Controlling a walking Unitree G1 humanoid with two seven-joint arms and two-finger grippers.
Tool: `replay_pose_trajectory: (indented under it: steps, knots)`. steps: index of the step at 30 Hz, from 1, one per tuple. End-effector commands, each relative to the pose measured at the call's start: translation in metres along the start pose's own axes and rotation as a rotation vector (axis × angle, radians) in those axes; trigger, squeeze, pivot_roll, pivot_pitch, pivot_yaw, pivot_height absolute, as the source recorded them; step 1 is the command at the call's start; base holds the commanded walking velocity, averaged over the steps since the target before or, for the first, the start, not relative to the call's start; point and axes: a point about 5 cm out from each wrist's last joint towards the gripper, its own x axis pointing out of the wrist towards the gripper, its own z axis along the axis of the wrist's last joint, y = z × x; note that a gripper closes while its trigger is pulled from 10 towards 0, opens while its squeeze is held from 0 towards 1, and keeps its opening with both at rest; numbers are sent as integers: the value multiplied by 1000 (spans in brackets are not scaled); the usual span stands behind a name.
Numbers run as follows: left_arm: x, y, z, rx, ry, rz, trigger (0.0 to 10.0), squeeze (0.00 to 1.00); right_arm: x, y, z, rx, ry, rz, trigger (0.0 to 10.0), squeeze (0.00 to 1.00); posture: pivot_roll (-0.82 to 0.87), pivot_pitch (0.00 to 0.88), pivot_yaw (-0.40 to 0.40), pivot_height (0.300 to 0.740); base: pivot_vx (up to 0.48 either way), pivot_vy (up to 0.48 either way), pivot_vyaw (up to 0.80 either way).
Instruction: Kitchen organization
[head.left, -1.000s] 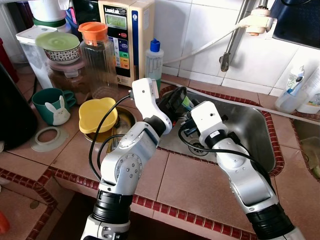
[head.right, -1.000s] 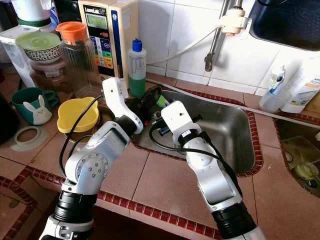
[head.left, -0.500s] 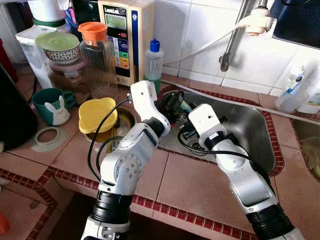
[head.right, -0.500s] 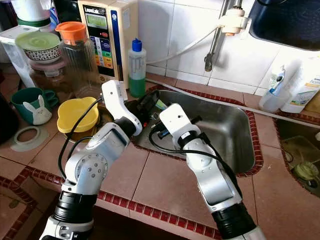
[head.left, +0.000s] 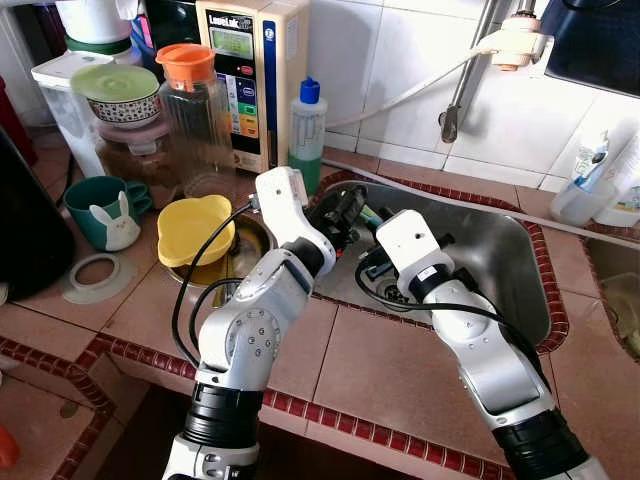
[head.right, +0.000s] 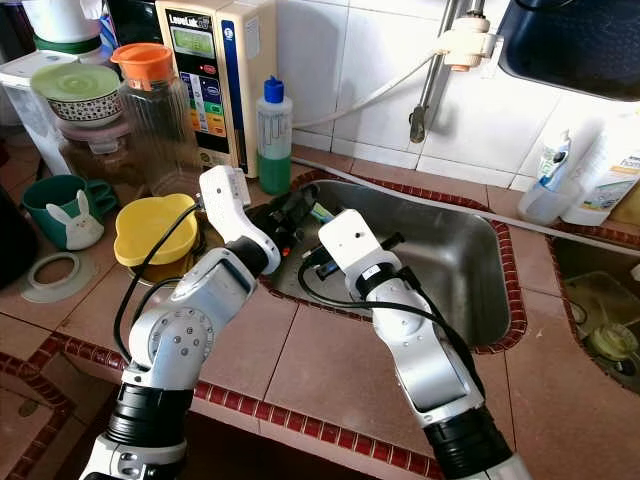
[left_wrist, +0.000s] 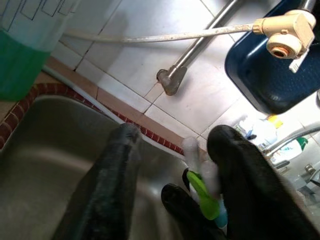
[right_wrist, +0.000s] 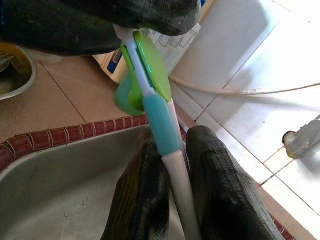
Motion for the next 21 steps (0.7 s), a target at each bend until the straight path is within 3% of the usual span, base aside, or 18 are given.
replay_pose_trajectory:
  steps: [1,16,19,21]
  knots:
    - [-4,18,-22,-57,91,114,10000,1000,0,-39,14,-4,-75,-166,10000,0,73,13,-15,740,0,0,0]
    - [-6,-4,-13,-124,54,-104,10000,1000,2,-41,8,-24,-49,-161,10000,0,78,15,-19,740,0,0,0]
    - [-6,-6,-12,-109,45,-122,10000,1000,2,-41,5,-29,-39,-159,10000,0,79,15,-19,740,0,0,0]
    - [-9,-6,-11,-57,51,-142,10000,1000,4,-43,-1,-37,-8,-151,10000,0,81,14,-20,740,0,0,0]
